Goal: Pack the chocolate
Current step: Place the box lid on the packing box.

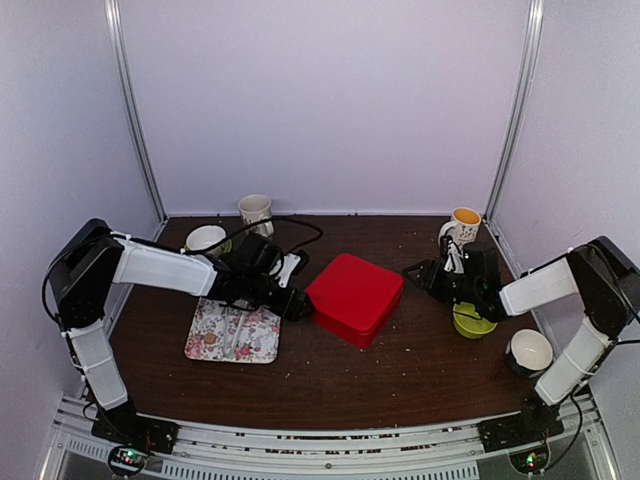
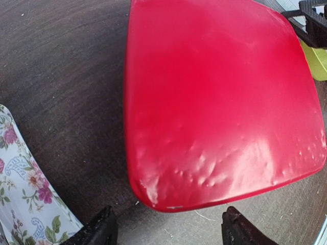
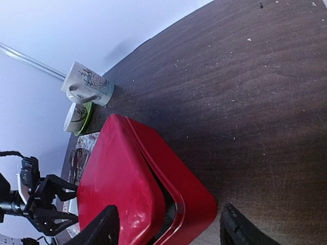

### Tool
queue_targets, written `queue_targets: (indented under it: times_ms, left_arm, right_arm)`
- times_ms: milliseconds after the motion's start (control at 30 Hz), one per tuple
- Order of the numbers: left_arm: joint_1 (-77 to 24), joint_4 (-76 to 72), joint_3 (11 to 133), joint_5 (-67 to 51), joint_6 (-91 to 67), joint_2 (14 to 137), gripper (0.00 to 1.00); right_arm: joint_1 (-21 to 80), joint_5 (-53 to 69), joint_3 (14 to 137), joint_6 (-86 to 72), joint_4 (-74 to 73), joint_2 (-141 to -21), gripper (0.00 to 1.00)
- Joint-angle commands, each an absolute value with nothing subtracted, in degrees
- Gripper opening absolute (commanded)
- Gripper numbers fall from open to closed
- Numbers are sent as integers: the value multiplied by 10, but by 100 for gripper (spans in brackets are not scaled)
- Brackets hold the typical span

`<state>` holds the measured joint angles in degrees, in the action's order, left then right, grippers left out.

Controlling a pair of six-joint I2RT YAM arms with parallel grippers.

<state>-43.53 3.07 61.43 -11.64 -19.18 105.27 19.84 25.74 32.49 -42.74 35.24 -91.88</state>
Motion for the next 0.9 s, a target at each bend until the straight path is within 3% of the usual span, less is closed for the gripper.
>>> queue_targets:
  times_ms: [0, 133, 300, 533, 867]
  left_arm:
    - [-432, 7, 624, -126, -200, 1054, 73]
    - [-432, 6, 614, -126, -206, 1041, 74]
    - [-431, -1, 608, -128, -221, 1041, 74]
    - [-417, -104, 533, -150, -297, 1015, 75]
    - [-417, -76, 509, -153, -303, 977, 75]
  right_arm:
    - [195, 287, 383, -363, 279, -924, 71]
    - [195, 316, 447, -315, 202, -948, 82]
    - [195, 317, 522, -271, 119, -986, 79]
    - [200, 363, 527, -300, 150, -1025, 79]
    - [221, 412, 424, -379, 292, -1012, 71]
